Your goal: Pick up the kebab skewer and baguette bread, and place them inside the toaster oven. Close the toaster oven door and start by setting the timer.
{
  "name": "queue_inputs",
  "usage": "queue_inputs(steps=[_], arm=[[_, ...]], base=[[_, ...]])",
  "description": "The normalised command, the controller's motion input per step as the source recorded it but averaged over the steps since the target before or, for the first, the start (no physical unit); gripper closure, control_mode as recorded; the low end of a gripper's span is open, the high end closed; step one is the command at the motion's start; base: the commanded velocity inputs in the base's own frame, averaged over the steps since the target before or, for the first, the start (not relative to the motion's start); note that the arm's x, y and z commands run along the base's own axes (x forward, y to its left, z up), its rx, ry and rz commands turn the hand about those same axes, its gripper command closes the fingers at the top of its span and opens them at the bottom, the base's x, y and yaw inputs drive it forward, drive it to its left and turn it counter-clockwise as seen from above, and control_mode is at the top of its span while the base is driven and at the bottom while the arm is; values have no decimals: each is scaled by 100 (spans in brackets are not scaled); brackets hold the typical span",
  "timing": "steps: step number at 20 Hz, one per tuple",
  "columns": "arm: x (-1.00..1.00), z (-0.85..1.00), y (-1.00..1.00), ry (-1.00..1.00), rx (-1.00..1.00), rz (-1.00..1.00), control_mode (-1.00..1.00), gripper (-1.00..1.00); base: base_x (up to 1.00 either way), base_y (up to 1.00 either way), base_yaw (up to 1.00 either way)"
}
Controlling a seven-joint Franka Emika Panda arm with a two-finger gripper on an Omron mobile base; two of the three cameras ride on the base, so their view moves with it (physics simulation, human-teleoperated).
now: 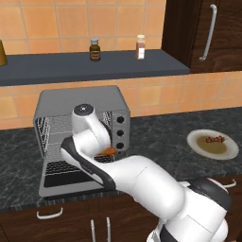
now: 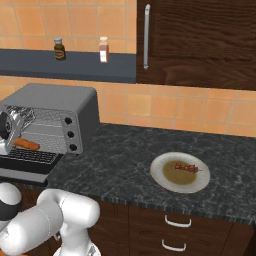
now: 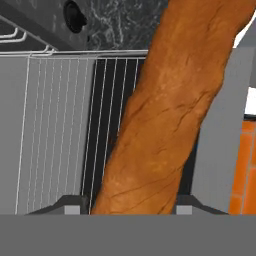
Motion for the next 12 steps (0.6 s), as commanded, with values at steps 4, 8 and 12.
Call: queue_inputs(steps=[4, 8, 12], arm=[[29, -32, 2, -6, -1, 0, -100, 100], [23, -24, 0, -4, 0, 1, -100, 100], [13, -13, 1, -3, 0, 1, -100, 100]], base=[[0, 0, 0], [0, 0, 0], [0, 0, 0]])
